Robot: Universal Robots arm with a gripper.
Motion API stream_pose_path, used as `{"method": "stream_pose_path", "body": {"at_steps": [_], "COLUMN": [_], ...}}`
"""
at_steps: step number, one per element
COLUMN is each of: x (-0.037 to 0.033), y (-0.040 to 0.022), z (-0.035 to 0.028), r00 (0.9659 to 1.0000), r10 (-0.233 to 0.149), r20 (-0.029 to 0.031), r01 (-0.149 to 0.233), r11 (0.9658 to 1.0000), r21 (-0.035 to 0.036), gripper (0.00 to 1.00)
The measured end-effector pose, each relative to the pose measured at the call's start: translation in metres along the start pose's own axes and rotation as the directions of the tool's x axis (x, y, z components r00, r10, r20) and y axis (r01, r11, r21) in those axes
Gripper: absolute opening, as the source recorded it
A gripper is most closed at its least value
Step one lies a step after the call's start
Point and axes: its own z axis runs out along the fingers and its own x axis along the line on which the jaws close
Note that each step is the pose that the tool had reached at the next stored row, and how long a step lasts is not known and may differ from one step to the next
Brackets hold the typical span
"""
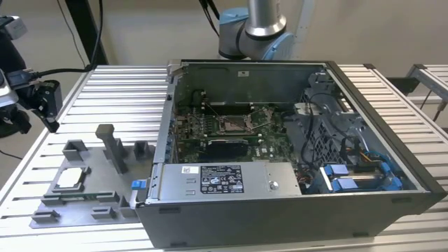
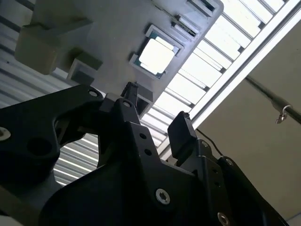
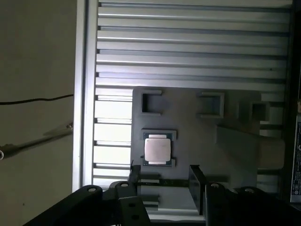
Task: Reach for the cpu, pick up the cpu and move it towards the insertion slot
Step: 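Pick up the cpu and move it towards the insertion slot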
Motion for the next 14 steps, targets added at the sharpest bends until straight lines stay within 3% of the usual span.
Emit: {"method": "stream_pose_path", "body": {"at_steps": [7, 14], "x": [-0.0016, -0.0086], "y": [-0.0002, -0.0006], "z": [0.0047, 0.0113], "r00": [1.0, 1.0], "r10": [0.0, 0.0], "r20": [-0.0001, 0.0], "r01": [0.0, 0.0], "r11": [1.0, 1.0], "r21": [0.0, 0.0], "gripper": [0.0, 0.0]}}
